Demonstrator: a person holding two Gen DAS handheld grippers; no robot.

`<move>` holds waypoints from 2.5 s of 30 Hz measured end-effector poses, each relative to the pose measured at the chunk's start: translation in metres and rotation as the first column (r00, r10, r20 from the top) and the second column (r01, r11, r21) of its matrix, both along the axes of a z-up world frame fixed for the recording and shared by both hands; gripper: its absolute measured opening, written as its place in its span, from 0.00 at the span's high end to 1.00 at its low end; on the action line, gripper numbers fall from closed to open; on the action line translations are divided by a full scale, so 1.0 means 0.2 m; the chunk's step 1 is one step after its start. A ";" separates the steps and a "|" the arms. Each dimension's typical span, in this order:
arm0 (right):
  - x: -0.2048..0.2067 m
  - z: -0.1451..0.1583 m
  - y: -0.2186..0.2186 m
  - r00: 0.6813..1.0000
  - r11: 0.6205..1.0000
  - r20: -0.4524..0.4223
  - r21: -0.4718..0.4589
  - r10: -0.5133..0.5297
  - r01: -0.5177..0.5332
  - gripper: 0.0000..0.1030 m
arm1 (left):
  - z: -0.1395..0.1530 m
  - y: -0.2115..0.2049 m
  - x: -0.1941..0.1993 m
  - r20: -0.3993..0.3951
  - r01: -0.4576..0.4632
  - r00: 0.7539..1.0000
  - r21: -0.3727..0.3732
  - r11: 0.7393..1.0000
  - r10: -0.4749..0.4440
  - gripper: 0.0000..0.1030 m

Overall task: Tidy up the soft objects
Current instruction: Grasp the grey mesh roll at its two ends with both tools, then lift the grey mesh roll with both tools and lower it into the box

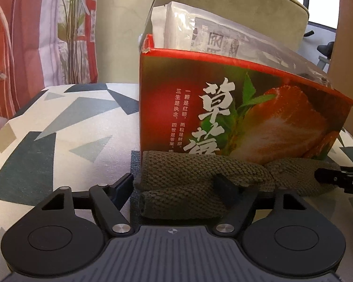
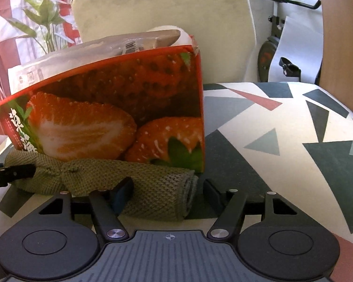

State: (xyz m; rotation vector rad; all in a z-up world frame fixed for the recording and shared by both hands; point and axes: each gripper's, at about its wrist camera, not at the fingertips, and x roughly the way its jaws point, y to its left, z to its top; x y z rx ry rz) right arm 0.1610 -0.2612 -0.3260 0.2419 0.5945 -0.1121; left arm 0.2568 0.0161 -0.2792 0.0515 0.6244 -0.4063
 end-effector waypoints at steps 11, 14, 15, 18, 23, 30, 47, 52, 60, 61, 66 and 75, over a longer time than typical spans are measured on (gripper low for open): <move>0.02 0.00 0.01 1.000 1.000 -0.013 -0.011 0.013 -0.013 0.43 | -0.02 -0.02 -0.02 0.017 0.046 0.999 0.009 0.999 -0.046 0.55; 0.02 0.00 0.02 0.999 0.999 -0.004 -0.026 0.044 -0.044 0.58 | -0.03 -0.03 -0.04 0.030 0.071 0.997 0.010 0.997 -0.072 0.68; 0.02 0.00 0.03 0.998 0.998 0.000 -0.033 0.060 -0.060 0.62 | -0.03 -0.04 -0.04 0.037 0.074 0.996 0.021 0.997 -0.075 0.69; 0.01 0.01 0.04 0.997 0.996 0.014 -0.045 0.072 -0.071 0.75 | -0.03 -0.05 -0.06 0.045 0.069 0.996 0.030 0.997 -0.071 0.74; -0.04 0.02 0.05 0.995 0.995 0.066 -0.071 0.079 -0.075 0.85 | -0.01 -0.04 -0.07 0.028 0.066 0.997 0.021 0.998 -0.067 0.79; -0.07 0.04 0.05 0.992 0.994 0.090 -0.072 0.088 -0.082 0.86 | 0.08 -0.01 -0.15 0.020 0.064 0.998 -0.007 0.998 -0.064 0.82; -0.33 0.24 0.17 0.973 0.990 0.188 -0.072 0.131 -0.120 0.86 | 0.20 0.08 -0.45 0.034 0.008 0.999 -0.028 1.000 -0.007 0.82; -0.39 0.28 0.19 0.970 0.988 0.196 -0.079 0.145 -0.131 0.86 | 0.21 0.08 -0.49 0.032 0.007 0.999 -0.036 0.999 -0.006 0.82; -0.44 0.31 0.23 0.966 0.986 0.200 -0.076 0.163 -0.150 0.86 | 0.21 0.09 -0.51 0.022 0.015 1.000 -0.058 0.998 -0.014 0.82; -0.44 0.31 0.23 0.965 0.985 0.201 -0.075 0.166 -0.154 0.86 | 0.21 0.09 -0.51 0.023 0.014 1.000 -0.064 0.998 -0.013 0.82; -0.44 0.33 0.25 0.960 0.983 0.212 -0.079 0.182 -0.169 0.86 | 0.25 0.10 -0.52 0.047 0.012 0.999 -0.085 0.996 -0.008 0.82; -0.38 0.52 0.20 0.933 0.980 0.303 -0.091 0.195 -0.175 0.86 | 0.50 0.10 -0.47 0.197 0.030 0.980 -0.119 0.992 -0.006 0.83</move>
